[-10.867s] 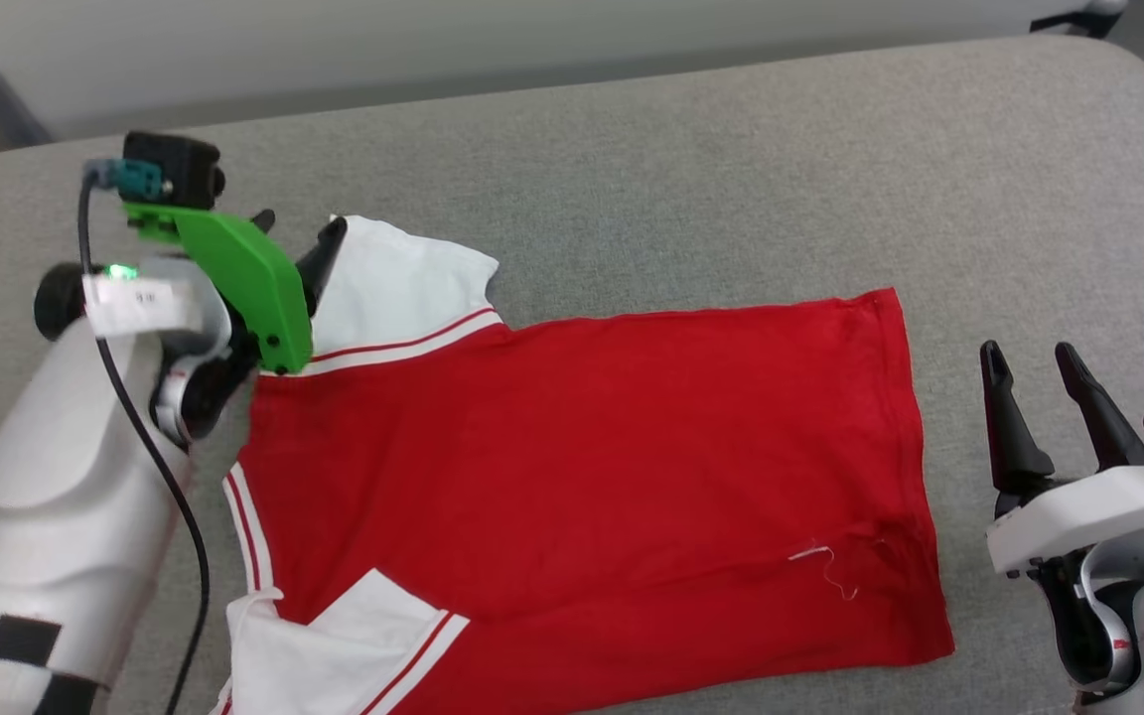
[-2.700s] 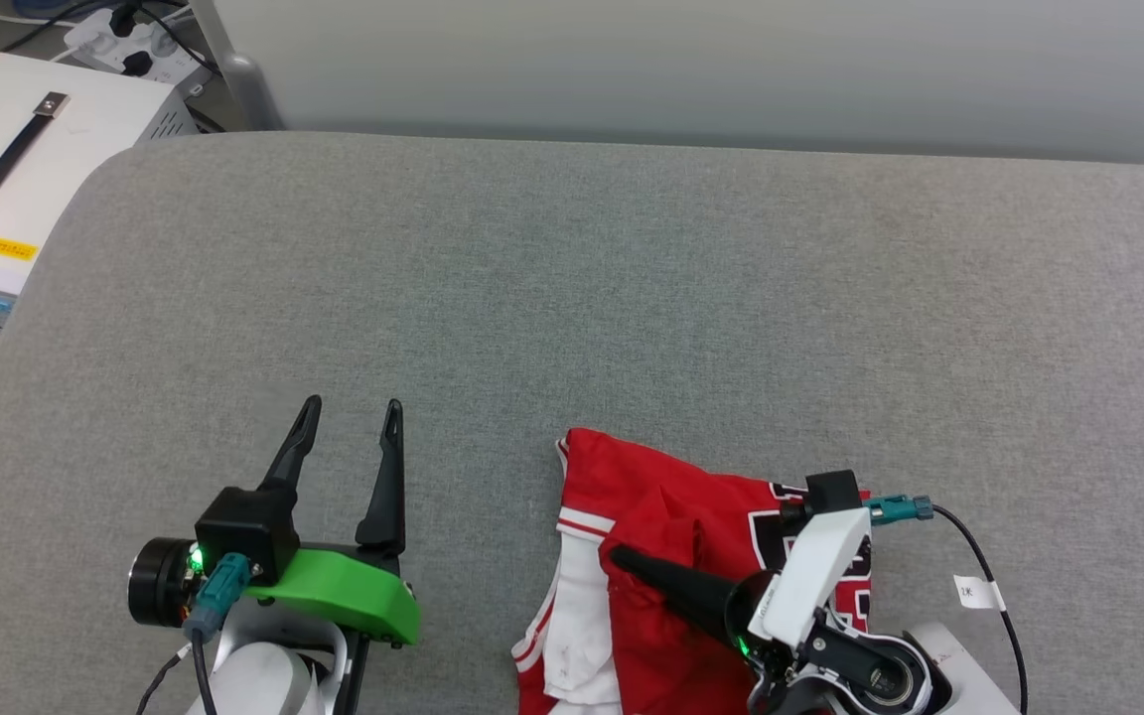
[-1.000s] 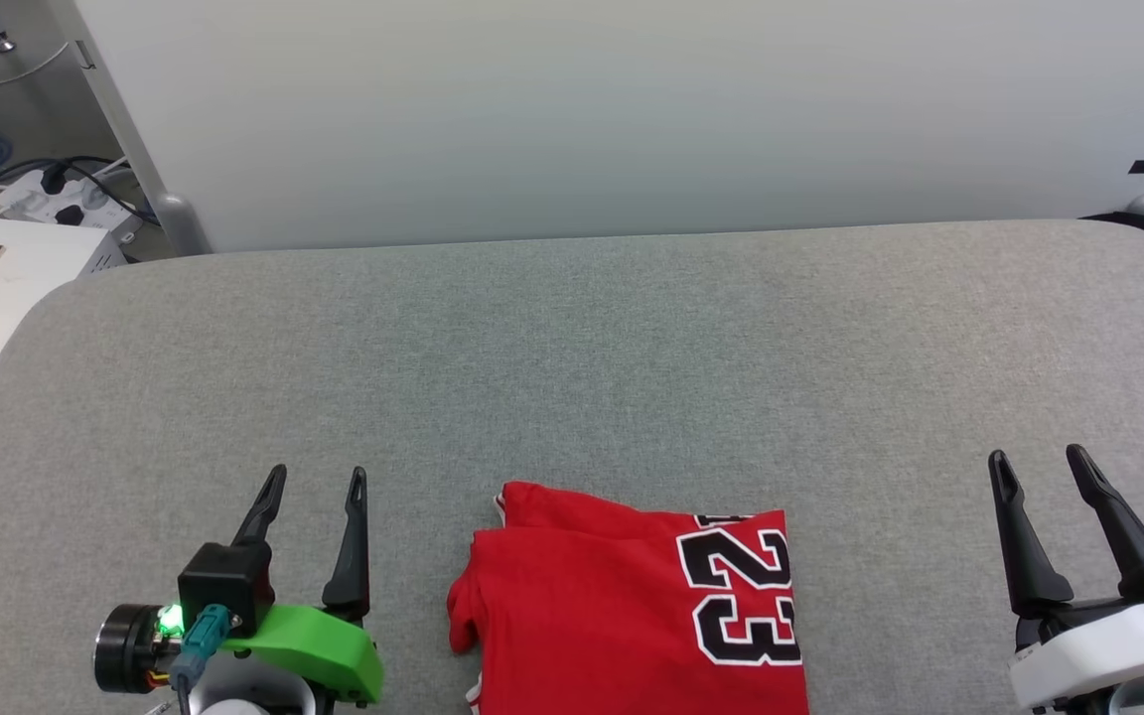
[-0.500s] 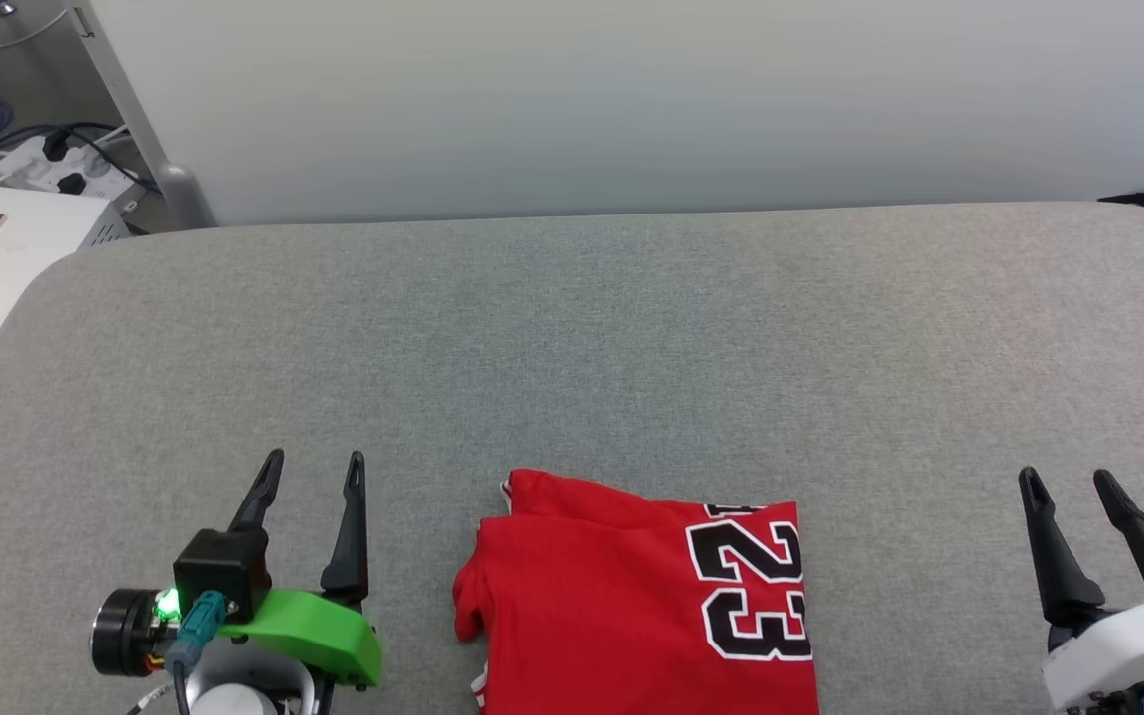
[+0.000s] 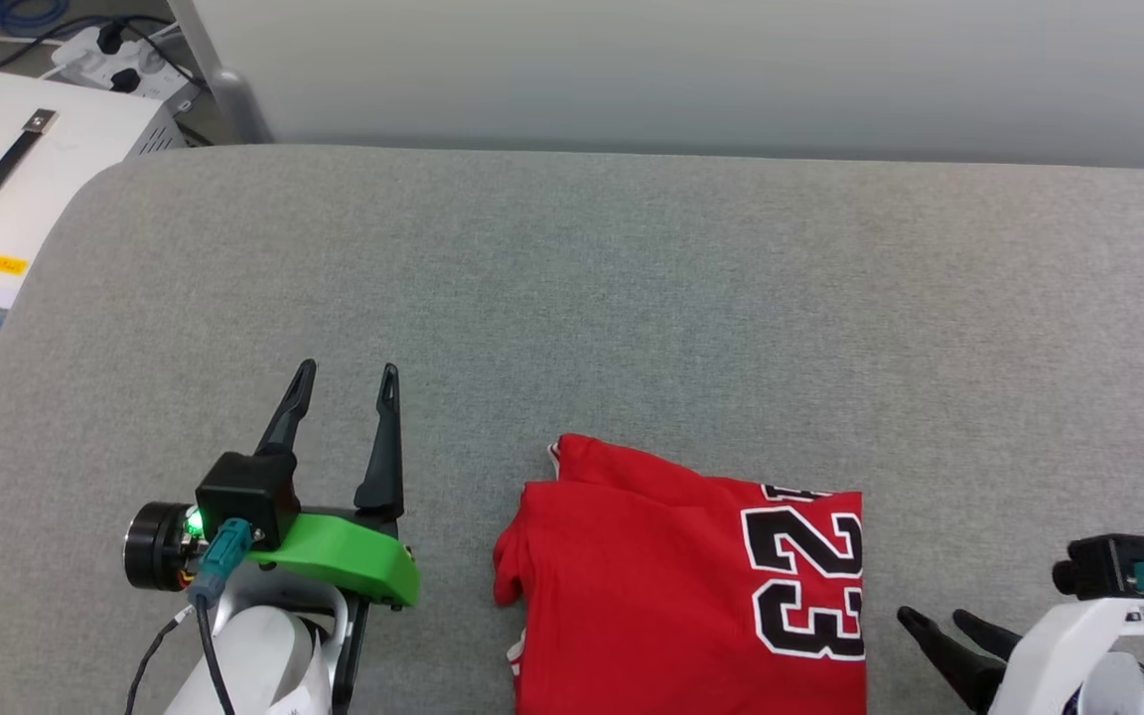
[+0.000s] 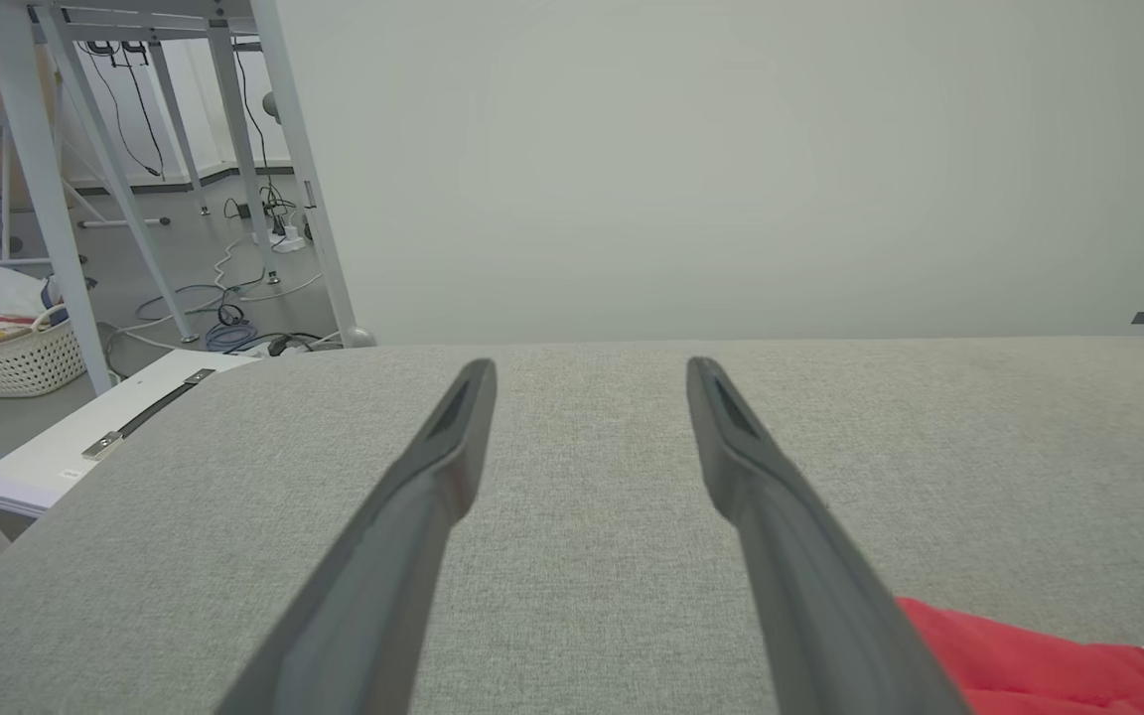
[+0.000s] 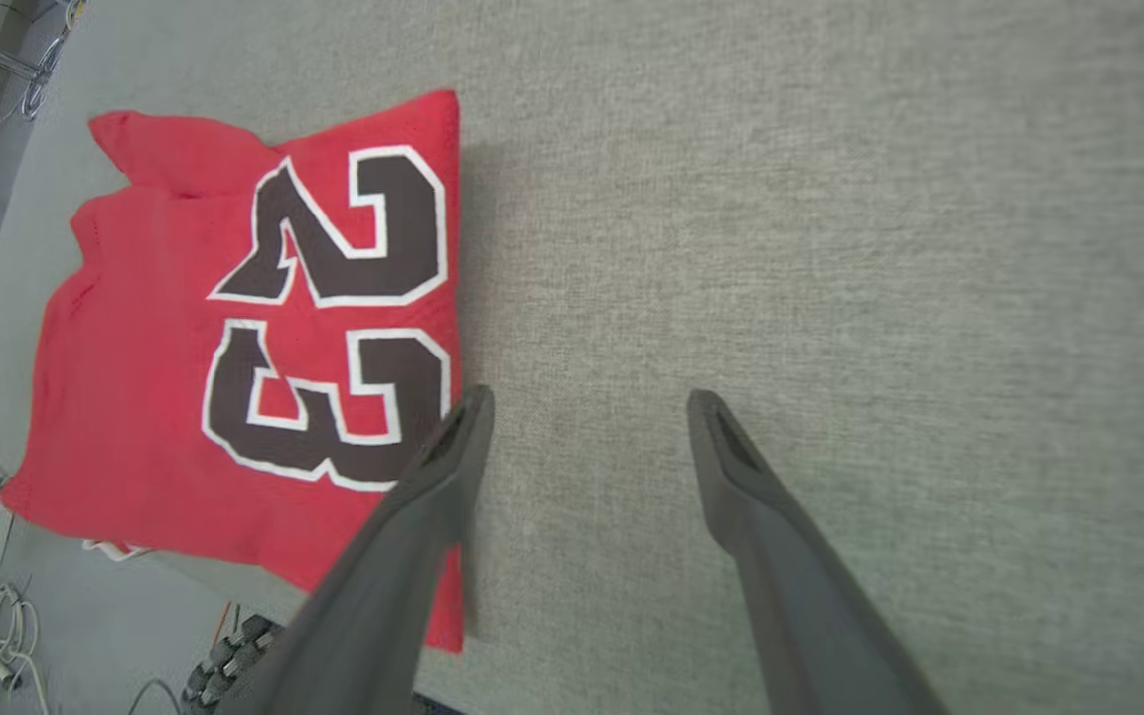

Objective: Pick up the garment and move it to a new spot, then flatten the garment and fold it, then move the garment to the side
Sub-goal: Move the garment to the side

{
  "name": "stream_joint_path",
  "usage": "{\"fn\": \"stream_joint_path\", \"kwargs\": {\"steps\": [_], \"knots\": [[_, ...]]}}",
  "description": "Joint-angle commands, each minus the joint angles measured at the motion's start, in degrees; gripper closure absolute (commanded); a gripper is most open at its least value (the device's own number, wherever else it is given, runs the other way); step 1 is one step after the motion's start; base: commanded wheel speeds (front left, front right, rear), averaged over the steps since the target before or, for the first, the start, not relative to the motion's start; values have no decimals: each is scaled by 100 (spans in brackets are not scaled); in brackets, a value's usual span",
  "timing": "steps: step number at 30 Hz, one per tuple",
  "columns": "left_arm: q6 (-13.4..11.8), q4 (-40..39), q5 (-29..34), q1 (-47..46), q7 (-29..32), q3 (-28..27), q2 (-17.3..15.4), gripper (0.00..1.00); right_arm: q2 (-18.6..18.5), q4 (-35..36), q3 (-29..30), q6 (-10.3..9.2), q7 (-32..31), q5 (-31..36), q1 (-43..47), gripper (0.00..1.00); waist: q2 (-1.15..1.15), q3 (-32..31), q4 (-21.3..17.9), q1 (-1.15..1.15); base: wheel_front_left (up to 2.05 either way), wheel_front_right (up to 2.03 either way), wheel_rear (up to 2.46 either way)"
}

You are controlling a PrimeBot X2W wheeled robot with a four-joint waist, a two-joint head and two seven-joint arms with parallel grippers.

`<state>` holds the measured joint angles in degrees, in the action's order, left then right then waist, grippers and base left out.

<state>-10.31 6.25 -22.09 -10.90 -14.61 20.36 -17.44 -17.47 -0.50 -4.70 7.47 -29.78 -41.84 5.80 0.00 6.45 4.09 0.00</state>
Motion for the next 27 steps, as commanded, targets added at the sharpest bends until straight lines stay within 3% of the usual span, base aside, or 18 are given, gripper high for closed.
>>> {"fn": "stream_joint_path", "kwargs": {"steps": [1, 8, 14, 15, 16, 17, 27], "knots": [[27, 6, 91, -114, -30, -2, 47, 0, -42, -4, -103, 2, -51, -102, -189, 0, 0, 242, 242, 0, 0, 0, 0], [83, 3, 220, -191, -37, -26, 235, 0, -188, -322, -773, 2, -278, -461, -634, 0, 0, 485, 496, 0, 0, 0, 0], [140, 1, 322, -179, -38, -95, 339, 0, -78, -984, -986, 2, -614, -649, -791, 0, 0, 548, 580, 0, 0, 0, 0], [150, 8, 336, -172, -38, -113, 352, 0, -42, -1074, -1001, 2, -666, -685, -804, 53, 0, 549, 580, 0, 0, 0, 0], [157, 13, 348, -166, -38, -125, 363, 0, -30, -1133, -1032, 2, -713, -693, -814, 96, 0, 549, 578, 0, 0, 0, 0], [168, 23, 360, -158, -38, -140, 376, 0, -7, -1190, -1060, 2, -759, -720, -824, 100, 0, 544, 573, 0, 0, 0, 0], [231, 142, 466, -4, -39, -271, 358, 0, -91, -1028, -1229, 2, -550, -683, -1076, 100, 0, 217, 232, 0, 0, 0, 0]]}}
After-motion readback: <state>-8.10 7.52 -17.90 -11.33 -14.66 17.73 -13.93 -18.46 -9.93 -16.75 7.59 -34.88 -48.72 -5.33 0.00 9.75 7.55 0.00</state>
